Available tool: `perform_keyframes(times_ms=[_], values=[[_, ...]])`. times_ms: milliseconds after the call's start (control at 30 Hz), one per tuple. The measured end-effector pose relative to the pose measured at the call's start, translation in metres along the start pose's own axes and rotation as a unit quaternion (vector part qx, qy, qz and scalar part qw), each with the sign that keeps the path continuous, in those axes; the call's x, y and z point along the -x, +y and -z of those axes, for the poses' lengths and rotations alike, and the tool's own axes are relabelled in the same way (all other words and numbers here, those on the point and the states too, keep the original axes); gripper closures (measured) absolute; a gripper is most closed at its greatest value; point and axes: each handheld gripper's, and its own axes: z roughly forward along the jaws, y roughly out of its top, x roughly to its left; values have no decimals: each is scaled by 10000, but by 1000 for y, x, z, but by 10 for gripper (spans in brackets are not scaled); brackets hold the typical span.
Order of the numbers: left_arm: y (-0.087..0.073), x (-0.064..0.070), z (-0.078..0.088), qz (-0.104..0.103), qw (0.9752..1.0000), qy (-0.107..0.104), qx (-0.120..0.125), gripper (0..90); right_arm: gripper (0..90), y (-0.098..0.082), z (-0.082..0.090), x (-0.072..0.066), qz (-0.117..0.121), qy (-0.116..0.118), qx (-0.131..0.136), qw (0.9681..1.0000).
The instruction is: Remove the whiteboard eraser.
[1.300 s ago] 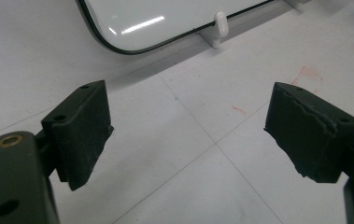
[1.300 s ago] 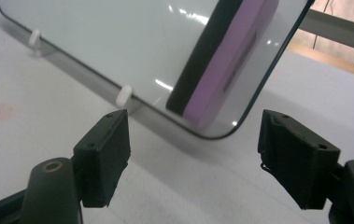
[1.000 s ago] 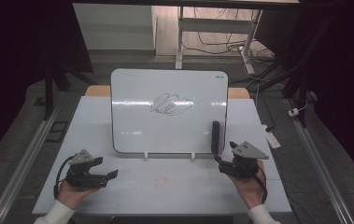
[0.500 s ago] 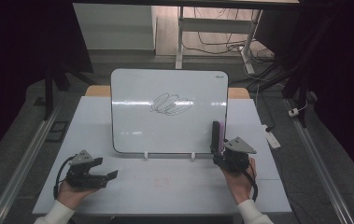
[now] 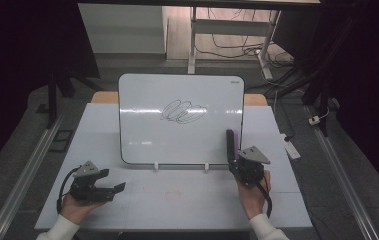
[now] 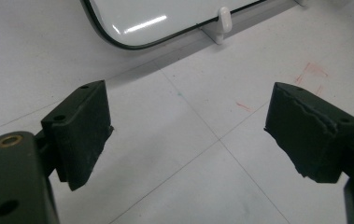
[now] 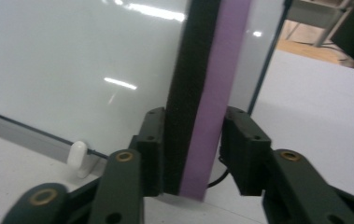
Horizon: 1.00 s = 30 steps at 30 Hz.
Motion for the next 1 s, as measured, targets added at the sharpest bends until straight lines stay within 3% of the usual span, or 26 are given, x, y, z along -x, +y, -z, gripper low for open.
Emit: perform_keyframes(times_ms=[167, 233, 300, 400, 500, 567, 700, 900, 1000], values=[[-1, -1, 1, 4, 10000, 19, 5, 150, 642, 0, 2, 1, -115, -23, 2, 9999], [-1, -1, 0, 11, 10000, 38, -1, 150, 650, 2, 10, 1, -75, -4, 238, 9997], [-2, -2, 0, 11, 10000, 38, -13, 150, 651, 3, 12, 0, -34, 1, 272, 9996], [-2, -2, 0, 9, 10000, 35, -2, 151, 652, 5, 22, -2, 31, 245, 411, 9988], [-2, -1, 1, 0, 10000, 21, -3, 151, 654, 3, 26, 0, 45, 553, 417, 9976], [-2, -2, 1, 21, 10000, 17, -7, 150, 654, 1, 27, 1, 50, 602, 392, 9974], [-2, -2, 1, 52, 10000, 15, 2, 151, 655, -5, 30, 7, 83, 945, 376, 9948], [-2, -3, 1, 95, 10000, -18, 4, 151, 655, -11, 35, 2, 401, 1185, 384, 9914], [-1, -3, 2, 111, 9999, -31, 21, 152, 655, -11, 36, -1, 497, 1187, 375, 9910]])
